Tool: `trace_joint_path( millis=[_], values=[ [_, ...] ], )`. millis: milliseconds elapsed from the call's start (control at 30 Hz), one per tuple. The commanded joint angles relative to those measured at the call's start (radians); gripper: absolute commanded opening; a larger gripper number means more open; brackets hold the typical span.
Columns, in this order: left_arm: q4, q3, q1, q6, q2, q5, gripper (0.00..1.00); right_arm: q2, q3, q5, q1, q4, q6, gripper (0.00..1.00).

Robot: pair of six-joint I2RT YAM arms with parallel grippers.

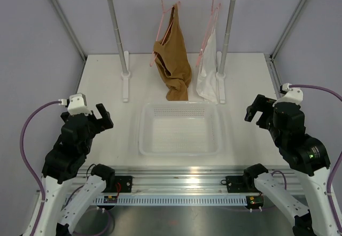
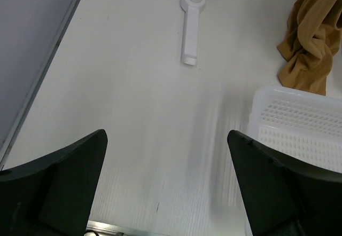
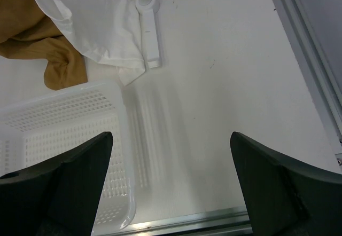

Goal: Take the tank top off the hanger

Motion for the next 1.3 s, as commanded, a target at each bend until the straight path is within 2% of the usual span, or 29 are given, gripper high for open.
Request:
trace_joint_path(
  millis=[0, 200, 267, 367, 400, 467, 500, 533, 667, 867, 967, 1133, 1233, 1267],
  values=[
    [0.034, 0.059, -0.004, 0.005, 0.025, 0.01, 0.99, -0.005, 0.014, 0.023, 0.008, 0.024, -0.015, 0.99],
    [0.073, 0.142, -0.004, 0.005, 0.121, 0.09, 0.99, -0.034, -0.032, -0.13, 0.008, 0.081, -0.041, 1.0],
    [0.102, 0.223, -0.004, 0.009, 0.169, 0.148, 0.99, -0.046, -0.046, -0.234, 0.008, 0.111, -0.047, 1.0],
    [0.119, 0.336, -0.004, 0.021, 0.318, 0.241, 0.99, -0.059, -0.072, -0.293, 0.008, 0.142, -0.029, 1.0],
    [0.116, 0.431, -0.004, 0.02, 0.395, 0.264, 0.99, -0.062, -0.085, -0.303, 0.009, 0.147, -0.017, 1.0],
    [0.14, 0.513, -0.004, 0.034, 0.479, 0.316, 0.99, -0.062, -0.098, -0.337, 0.008, 0.164, -0.008, 0.99],
    [0.14, 0.604, -0.004, 0.043, 0.519, 0.329, 0.99, -0.062, -0.108, -0.354, 0.008, 0.171, -0.006, 0.99],
    [0.157, 0.655, -0.004, 0.063, 0.607, 0.346, 0.99, -0.06, -0.113, -0.374, 0.009, 0.177, -0.001, 1.0],
    [0.204, 0.87, -0.004, 0.127, 0.83, 0.37, 0.99, -0.065, -0.135, -0.405, 0.008, 0.193, 0.005, 1.0],
    [0.168, 1.252, -0.005, 0.176, 1.169, 0.45, 0.99, -0.074, -0.121, -0.434, 0.008, 0.141, -0.015, 0.99],
    [0.204, 1.315, -0.004, 0.19, 1.238, 0.501, 0.99, -0.1, -0.105, -0.38, 0.008, 0.098, -0.02, 0.99],
    [0.286, 1.32, -0.004, 0.225, 1.338, 0.525, 0.99, -0.155, -0.095, -0.423, 0.008, 0.091, -0.014, 0.99],
    [0.309, 1.343, -0.005, 0.225, 1.399, 0.587, 0.91, -0.157, -0.101, -0.458, 0.008, 0.091, -0.011, 0.99],
    [0.31, 1.355, -0.005, 0.224, 1.415, 0.587, 0.83, -0.154, -0.104, -0.462, 0.008, 0.09, -0.011, 1.0]
  ],
)
